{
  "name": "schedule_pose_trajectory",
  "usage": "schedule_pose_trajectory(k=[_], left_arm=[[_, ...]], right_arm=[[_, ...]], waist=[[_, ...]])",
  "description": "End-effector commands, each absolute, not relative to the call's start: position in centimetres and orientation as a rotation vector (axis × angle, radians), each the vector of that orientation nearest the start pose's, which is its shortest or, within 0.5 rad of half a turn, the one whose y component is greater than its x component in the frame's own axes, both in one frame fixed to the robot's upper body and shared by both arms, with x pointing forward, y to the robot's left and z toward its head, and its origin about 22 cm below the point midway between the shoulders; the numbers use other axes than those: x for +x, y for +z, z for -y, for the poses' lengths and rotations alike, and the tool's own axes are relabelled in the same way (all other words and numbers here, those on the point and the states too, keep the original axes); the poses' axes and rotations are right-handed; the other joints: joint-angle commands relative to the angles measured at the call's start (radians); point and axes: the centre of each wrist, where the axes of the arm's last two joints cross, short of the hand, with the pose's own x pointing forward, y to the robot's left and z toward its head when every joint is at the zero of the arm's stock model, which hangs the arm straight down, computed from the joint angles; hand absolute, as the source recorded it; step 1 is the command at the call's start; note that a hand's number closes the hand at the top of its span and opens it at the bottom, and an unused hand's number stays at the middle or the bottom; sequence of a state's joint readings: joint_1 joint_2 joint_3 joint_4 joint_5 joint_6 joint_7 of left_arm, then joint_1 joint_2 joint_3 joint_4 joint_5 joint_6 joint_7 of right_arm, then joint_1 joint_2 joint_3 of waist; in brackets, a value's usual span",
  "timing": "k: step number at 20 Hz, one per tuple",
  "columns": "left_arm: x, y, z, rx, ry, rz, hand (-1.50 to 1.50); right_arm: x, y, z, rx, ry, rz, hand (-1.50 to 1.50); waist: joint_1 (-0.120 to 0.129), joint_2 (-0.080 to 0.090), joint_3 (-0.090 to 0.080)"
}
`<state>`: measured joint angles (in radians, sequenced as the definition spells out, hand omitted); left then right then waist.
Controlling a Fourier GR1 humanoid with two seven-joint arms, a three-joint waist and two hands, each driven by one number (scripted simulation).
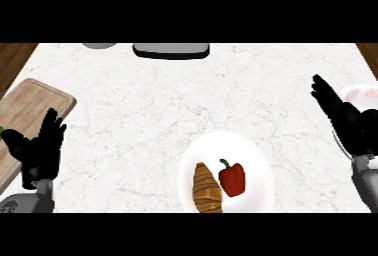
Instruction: Pick the bell pepper from the plate and place it in the bowl
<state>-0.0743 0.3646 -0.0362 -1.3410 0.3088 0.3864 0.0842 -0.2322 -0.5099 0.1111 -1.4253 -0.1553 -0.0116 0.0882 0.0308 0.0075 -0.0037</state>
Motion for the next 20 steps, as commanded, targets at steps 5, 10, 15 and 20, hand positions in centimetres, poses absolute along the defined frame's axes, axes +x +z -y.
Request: schedule_pose_trajectory(k=[5, 10, 15, 20], left_arm=[[29.2, 5.4, -29.4, 0.387, -0.062, 1.647, 0.00], [29.8, 6.6, -27.4, 0.336, -0.163, 1.672, 0.00], [30.7, 8.1, -26.2, 0.357, -0.177, 1.664, 0.00], [30.1, 7.7, -26.7, 0.381, -0.158, 1.656, 0.00]], right_arm=[[31.3, 5.7, 21.8, 0.620, 0.537, 1.627, 1.50], [32.9, 1.9, 28.1, 0.455, 0.330, 1.777, -1.50], [33.0, 4.3, 32.0, 0.666, 0.677, 1.875, -1.50], [35.0, 8.2, 32.1, 0.525, 1.015, 1.827, -1.50]], waist=[[0.036, 0.011, 0.019], [0.009, 0.014, 0.011], [-0.017, 0.003, 0.008], [-0.012, -0.002, 0.005]])
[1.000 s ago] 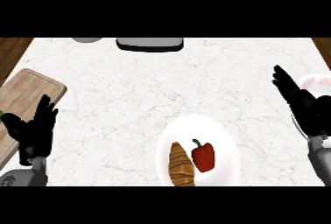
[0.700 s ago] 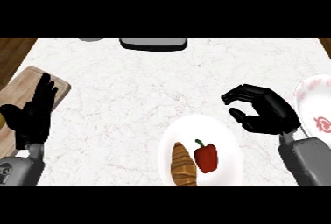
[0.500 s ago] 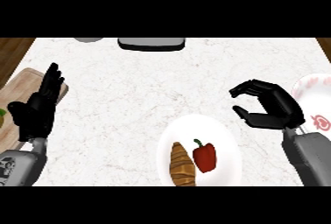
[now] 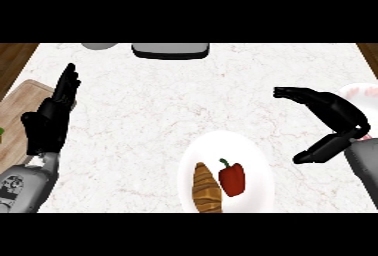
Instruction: Pick the bell pepper from the plate and place it in the bowl
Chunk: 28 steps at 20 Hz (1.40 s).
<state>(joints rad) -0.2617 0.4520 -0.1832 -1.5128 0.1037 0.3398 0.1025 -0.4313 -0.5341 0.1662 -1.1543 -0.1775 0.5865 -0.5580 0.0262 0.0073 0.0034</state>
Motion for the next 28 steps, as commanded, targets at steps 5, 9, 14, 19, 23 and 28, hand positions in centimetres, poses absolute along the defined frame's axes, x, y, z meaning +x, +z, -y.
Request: schedule_pose_trajectory(k=[5, 9, 14, 19, 23, 28], left_arm=[[29.7, 7.2, -26.9, 0.402, -0.174, 1.659, 0.00], [29.5, 6.9, -26.8, 0.386, -0.174, 1.646, 0.00], [29.5, 6.9, -27.2, 0.397, -0.171, 1.651, 0.00], [28.0, 8.9, -26.5, 0.378, -0.183, 1.654, 0.00], [28.4, 8.0, -26.6, 0.392, -0.182, 1.666, 0.00], [29.0, 6.9, -25.7, 0.403, -0.167, 1.661, 0.00]], right_arm=[[35.6, 11.0, 28.8, 0.339, 1.333, 1.754, -1.50], [35.1, 11.2, 25.1, 0.316, 1.526, 1.645, -1.50], [34.5, 12.4, 21.3, 0.335, 1.671, 1.549, -1.50], [35.0, 14.0, 18.5, 0.338, 1.779, 1.465, -1.50], [31.6, 10.6, 16.9, 0.289, 1.874, 1.413, -1.50], [32.5, 11.2, 15.9, 0.144, 1.967, 1.285, -1.50]], waist=[[-0.009, -0.006, -0.003], [-0.015, -0.007, -0.004], [-0.023, -0.008, -0.004], [-0.016, -0.009, -0.004], [-0.024, -0.009, -0.003], [-0.026, -0.008, -0.004]])
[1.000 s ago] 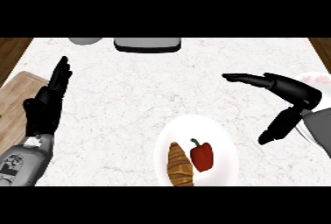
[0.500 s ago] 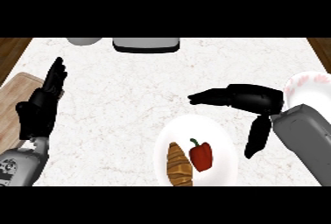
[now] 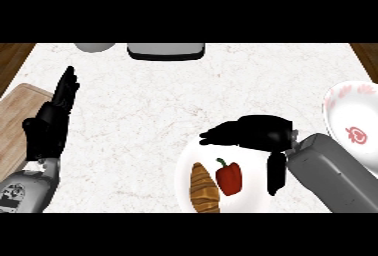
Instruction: Pick the bell pepper from the plate and place it in the bowl
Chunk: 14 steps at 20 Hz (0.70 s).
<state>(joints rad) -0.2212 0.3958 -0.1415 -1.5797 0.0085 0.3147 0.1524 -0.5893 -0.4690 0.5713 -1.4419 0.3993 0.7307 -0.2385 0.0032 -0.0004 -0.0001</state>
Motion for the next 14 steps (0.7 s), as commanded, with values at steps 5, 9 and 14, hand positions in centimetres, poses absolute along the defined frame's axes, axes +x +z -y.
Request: schedule_pose_trajectory(k=[5, 9, 14], left_arm=[[29.6, 8.5, -26.6, 0.404, -0.163, 1.658, 0.00], [28.6, 7.5, -26.1, 0.382, -0.176, 1.637, 0.00], [30.3, 7.7, -25.7, 0.387, -0.158, 1.634, 0.00]], right_arm=[[30.8, 7.1, 15.6, 0.135, 1.949, 1.237, -1.50], [31.1, 4.8, 13.5, 0.150, 1.943, 1.256, -1.50], [29.9, 3.6, 11.8, 0.149, 1.951, 1.240, -1.50]], waist=[[-0.003, 0.000, 0.000], [0.001, 0.001, 0.000], [-0.004, 0.001, 0.000]])
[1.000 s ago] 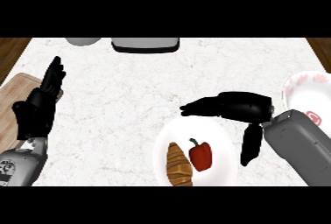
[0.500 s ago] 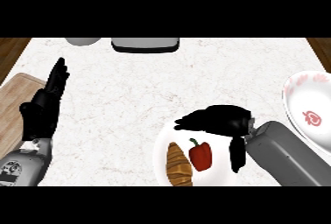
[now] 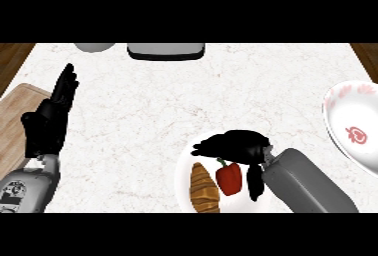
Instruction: Pick the bell pepper from the plate and place it in the bowl
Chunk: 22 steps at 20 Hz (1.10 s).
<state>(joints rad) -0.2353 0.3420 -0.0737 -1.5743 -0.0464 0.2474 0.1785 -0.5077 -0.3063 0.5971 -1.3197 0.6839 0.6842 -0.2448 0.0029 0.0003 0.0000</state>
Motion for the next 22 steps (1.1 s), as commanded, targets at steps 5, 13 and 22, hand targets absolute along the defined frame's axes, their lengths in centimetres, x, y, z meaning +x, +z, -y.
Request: schedule_pose_trajectory(k=[5, 13, 22], left_arm=[[29.6, 9.1, -27.2, 0.385, -0.163, 1.640, 0.00], [28.5, 10.2, -26.1, 0.383, -0.174, 1.645, 0.00], [28.2, 8.1, -26.2, 0.405, -0.174, 1.648, 0.00]], right_arm=[[31.0, 1.1, 12.1, 0.172, 1.948, 1.232, -1.50], [30.7, -0.9, 11.6, 0.154, 2.050, 1.331, 1.50], [30.3, 0.9, 11.1, 0.231, 1.983, 1.431, 1.50]], waist=[[0.001, 0.001, 0.000], [0.005, 0.000, 0.000], [-0.001, -0.001, 0.000]])
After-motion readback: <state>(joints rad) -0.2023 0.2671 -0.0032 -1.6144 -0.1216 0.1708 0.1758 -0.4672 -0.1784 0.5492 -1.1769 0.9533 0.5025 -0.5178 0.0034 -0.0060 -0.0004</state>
